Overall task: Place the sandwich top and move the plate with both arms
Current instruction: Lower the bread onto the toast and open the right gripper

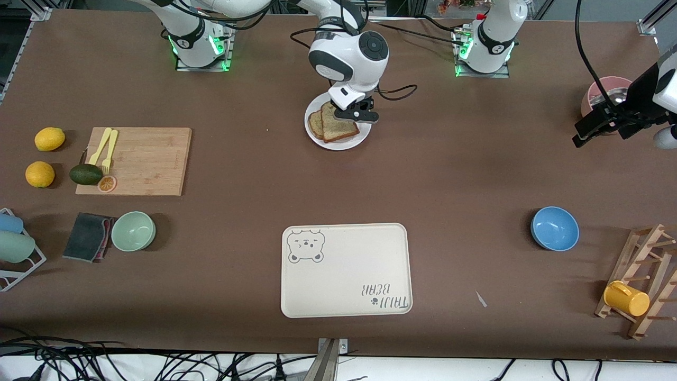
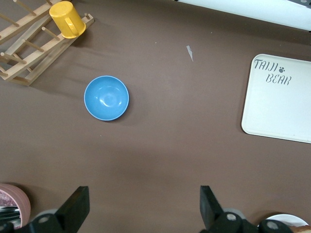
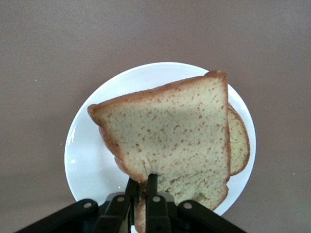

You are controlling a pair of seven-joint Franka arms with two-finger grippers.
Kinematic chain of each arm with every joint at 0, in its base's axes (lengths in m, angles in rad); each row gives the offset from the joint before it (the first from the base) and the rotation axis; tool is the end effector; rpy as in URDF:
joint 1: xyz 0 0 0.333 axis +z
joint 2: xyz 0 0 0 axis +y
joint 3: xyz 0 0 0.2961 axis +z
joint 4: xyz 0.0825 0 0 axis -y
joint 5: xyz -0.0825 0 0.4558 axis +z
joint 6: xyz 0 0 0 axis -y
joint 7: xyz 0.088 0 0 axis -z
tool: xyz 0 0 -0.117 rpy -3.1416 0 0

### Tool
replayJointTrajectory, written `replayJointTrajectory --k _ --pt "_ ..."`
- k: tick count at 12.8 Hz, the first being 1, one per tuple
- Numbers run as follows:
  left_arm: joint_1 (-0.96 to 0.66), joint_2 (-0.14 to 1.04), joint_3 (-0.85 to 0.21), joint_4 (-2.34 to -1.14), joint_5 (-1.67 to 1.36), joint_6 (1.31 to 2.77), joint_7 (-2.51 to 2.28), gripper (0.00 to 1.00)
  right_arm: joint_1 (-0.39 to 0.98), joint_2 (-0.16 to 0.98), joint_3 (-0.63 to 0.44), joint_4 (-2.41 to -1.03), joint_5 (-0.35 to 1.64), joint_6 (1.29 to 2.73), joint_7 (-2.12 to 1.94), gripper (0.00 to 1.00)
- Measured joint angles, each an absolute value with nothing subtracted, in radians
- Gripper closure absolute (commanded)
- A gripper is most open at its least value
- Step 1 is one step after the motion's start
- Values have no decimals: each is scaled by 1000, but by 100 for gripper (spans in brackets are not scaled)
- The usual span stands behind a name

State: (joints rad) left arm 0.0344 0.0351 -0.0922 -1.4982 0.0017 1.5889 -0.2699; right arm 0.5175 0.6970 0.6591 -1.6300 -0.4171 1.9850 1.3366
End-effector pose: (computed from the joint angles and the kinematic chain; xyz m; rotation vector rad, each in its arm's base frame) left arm 0.6385 -0.0358 0.6137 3.1122 0.3315 0.0857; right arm 0.3276 0.6293 0.1972 2.9865 -0.0473 -0.1533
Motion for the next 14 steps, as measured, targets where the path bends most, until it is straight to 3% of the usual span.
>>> replayJointTrajectory --k 7,8,9,12,14 --pt "35 35 -92 -1498 2 1580 -270 0 519 697 659 -1628 -417 1982 1393 98" --pt "35 36 -92 -1498 2 1578 -270 0 520 697 659 -1628 -417 1981 1396 83" --pt "37 38 -92 -1498 2 1575 -270 0 521 697 659 -1628 -417 1979 1398 56" --pt "47 45 -92 -1499 2 1564 -273 0 521 696 655 -1628 -417 1978 1444 8" --pt "44 58 -95 -1503 2 1558 -297 0 520 688 650 -1627 -417 1978 1499 2"
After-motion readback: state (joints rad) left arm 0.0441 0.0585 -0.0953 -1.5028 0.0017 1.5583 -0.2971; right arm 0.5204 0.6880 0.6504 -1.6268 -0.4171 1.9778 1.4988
